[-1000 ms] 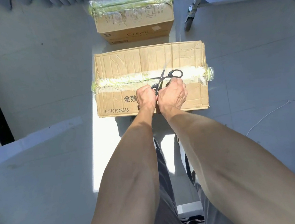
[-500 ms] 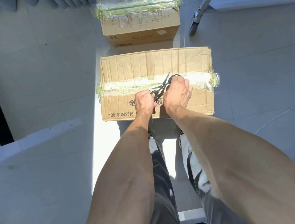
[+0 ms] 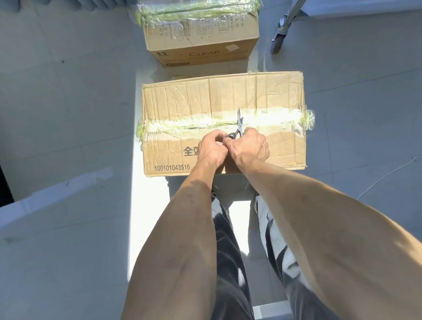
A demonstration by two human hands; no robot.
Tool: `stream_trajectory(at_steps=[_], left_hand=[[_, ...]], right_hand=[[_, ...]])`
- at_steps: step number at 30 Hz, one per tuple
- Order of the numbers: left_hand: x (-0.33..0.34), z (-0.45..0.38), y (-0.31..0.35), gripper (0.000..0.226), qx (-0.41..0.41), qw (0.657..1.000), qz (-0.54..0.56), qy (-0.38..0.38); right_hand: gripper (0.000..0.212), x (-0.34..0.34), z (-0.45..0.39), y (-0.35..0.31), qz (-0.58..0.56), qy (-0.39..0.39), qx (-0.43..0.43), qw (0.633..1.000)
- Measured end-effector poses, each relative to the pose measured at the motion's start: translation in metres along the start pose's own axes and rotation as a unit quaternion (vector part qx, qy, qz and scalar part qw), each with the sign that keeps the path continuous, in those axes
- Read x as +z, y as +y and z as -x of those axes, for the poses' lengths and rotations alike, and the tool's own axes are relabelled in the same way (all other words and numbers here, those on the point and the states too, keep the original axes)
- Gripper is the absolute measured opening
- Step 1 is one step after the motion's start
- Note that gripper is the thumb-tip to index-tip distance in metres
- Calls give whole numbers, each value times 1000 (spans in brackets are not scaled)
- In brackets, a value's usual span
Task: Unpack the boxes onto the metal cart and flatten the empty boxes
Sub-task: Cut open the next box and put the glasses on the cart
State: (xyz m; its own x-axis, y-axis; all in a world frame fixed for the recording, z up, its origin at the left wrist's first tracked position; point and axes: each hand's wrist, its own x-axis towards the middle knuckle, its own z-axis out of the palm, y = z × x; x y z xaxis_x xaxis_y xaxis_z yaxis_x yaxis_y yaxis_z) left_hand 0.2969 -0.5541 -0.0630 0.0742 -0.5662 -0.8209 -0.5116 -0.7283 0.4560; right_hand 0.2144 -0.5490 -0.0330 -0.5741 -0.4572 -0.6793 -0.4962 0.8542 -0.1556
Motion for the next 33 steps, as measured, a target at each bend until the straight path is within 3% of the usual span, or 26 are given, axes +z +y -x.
stream_trajectory(at_steps=[4, 8, 11, 18, 23, 26, 33], left_hand=[[-2, -1, -3, 32, 4, 999, -48, 2], [-26, -7, 3, 38, 7, 981, -139, 137], [-46, -12, 9, 41, 24, 963, -212, 166], [-46, -49, 33, 60, 125, 887, -433, 101], [-35, -81, 41, 119, 126, 814, -566, 39], [-37, -94, 38, 138, 143, 778, -610, 46], [-39, -93, 42, 143, 208, 745, -632, 38]], right_hand=[[26, -3, -5, -4, 13, 22, 44, 999], [16, -6, -5, -5, 55, 20, 54, 997], [13, -7, -6, -6, 68, 11, 63, 996], [7, -23, -14, -10, 131, -60, 42, 989], [10, -16, -21, -1, 156, -103, 58, 981], [19, -6, -19, 7, 170, -113, 63, 977], [21, 0, -18, 7, 173, -92, 39, 980]])
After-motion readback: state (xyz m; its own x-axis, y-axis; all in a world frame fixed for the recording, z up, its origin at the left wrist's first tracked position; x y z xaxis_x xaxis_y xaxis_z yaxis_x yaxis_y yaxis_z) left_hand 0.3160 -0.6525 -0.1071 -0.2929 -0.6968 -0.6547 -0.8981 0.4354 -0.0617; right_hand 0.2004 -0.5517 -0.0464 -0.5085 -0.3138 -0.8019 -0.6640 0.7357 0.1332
